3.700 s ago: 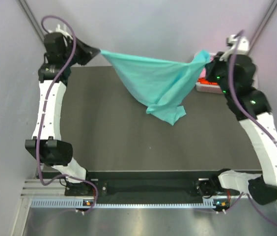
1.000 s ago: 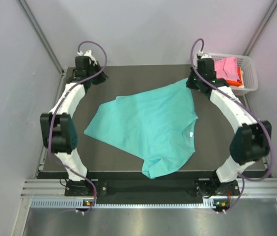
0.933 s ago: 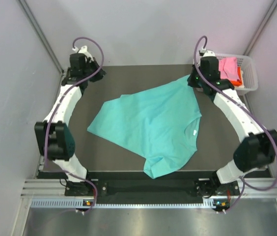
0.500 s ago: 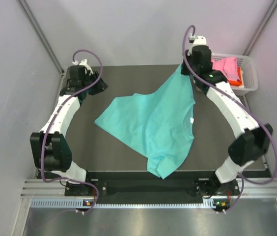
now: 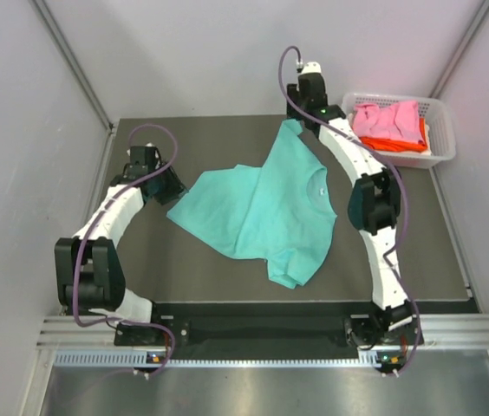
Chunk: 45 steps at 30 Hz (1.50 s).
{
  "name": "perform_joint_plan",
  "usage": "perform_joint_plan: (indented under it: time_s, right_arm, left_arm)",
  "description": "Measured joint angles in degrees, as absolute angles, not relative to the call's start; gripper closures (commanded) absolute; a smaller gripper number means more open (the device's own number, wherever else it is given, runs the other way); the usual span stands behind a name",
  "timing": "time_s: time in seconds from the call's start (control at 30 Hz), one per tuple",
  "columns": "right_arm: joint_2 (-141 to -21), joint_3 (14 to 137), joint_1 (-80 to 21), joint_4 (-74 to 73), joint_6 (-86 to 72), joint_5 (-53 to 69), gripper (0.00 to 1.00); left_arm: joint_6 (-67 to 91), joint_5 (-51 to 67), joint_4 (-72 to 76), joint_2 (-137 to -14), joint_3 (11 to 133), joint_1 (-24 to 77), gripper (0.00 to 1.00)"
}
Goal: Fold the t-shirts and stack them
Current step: Flatten the tshirt out
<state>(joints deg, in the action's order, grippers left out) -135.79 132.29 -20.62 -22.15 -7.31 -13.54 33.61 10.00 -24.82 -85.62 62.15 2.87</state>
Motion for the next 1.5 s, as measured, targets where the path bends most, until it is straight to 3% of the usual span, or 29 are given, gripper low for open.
perform_joint_plan:
  time_s: [0.07, 0.23, 0.47, 0.57, 0.77, 1.0, 1.07, 1.13, 1.2, 1.5]
  right_arm:
    - [-134.1, 131.57, -20.45, -23.46, -7.97, -12.8, 0.35]
    - [-119.52, 111.87, -20.05, -27.29, -10.24, -10.61, 0.29]
    - [-90.35, 76.01, -20.14, -31.48, -16.45, 1.13, 0.42]
    - [-74.37, 60.01, -20.47, -33.1, -20.67, 7.68, 0.45]
    - [-56.16, 43.31, -20.51, -33.95, -28.49, 15.42, 0.43]
    - [-51.51, 33.63, -20.51, -32.58, -35.4, 19.75, 0.43]
    - [-51.05, 32.58, -20.51, -32.4, -36.36, 19.99, 0.41]
    - [-50.33, 31.7, -20.51, -32.1, -37.8, 20.05, 0.37]
    - [-50.0, 30.83, -20.51, -31.51, -39.24, 20.05, 0.3]
    - [-51.18, 29.08, -20.51, -28.71, -43.27, 20.78, 0.32]
  left_arm:
    - [33.98, 8.45, -26.35, -85.65, 62.15, 1.89, 0.57]
    - [34.63, 6.26, -30.46, -86.83, 62.11, -1.32, 0.58]
    - [34.87, 6.15, -31.4, -91.02, 59.31, -5.82, 0.68]
    - [34.33, 6.57, -31.2, -93.34, 58.76, -7.75, 0.64]
    - [32.77, 7.25, -29.43, -97.58, 58.39, -9.04, 0.59]
    - [32.53, 8.1, -27.7, -97.97, 58.26, -9.02, 0.63]
    - [32.71, 7.97, -27.29, -97.51, 57.71, -9.04, 0.62]
    - [32.99, 7.92, -26.94, -96.01, 56.45, -9.02, 0.52]
    - [33.36, 8.14, -26.63, -94.65, 55.46, -9.04, 0.5]
    - [34.81, 10.26, -24.45, -96.01, 55.16, -9.04, 0.52]
